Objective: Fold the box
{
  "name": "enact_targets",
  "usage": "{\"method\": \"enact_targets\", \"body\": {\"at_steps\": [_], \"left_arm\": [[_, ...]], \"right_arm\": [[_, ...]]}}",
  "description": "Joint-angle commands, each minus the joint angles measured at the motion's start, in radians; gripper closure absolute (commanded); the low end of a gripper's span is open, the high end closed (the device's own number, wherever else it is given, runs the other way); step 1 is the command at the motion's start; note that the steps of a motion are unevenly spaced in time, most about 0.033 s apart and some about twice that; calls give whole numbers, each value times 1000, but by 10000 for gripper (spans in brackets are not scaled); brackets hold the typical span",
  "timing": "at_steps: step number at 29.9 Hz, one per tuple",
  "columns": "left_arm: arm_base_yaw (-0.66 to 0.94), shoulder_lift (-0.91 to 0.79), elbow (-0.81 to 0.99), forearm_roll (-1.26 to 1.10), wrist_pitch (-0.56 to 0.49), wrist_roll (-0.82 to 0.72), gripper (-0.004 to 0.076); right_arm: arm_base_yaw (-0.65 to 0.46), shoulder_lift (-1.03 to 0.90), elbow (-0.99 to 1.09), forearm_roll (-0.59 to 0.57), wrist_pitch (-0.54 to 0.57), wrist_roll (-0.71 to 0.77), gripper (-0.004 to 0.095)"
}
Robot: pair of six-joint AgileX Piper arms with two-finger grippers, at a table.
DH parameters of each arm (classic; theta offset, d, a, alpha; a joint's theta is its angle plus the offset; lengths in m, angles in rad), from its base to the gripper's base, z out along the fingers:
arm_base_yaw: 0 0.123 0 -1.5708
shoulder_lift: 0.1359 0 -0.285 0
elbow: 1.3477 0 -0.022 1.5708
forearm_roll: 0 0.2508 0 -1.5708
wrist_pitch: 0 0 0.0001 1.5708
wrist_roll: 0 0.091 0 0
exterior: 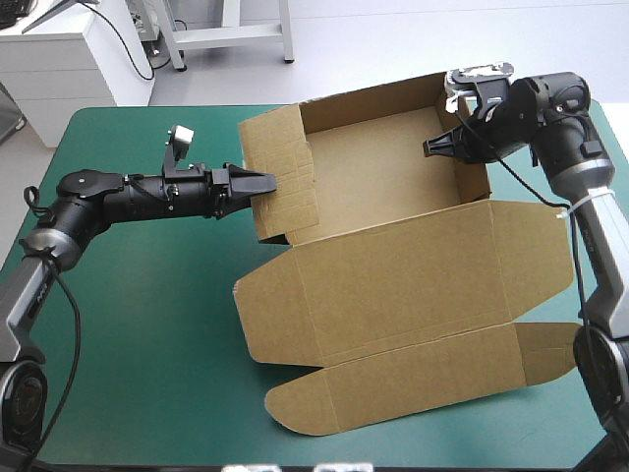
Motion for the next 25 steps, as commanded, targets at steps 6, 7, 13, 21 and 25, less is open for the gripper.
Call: {"method": "enact_targets", "body": {"at_steps": [6,7,13,21,25], "left_arm": [[-5,-46,-29,-85,-49,-24,215],[-5,-46,-29,-85,-47,-28,217],[-5,-46,-31,-33,-54,-43,230],[-17,-94,-32,187,-175,-151,230],[-72,-141,-32,336,-264,-241,230]], "right_arm": [[-3,-46,-30,25,-38,8,910],[-3,-46,-30,25,-38,8,910],[44,-46,-30,-5,-45,14,910],[195,-46,-32,-191,-114,120,910],[205,-46,-32,-191,-146,120,910]]}}
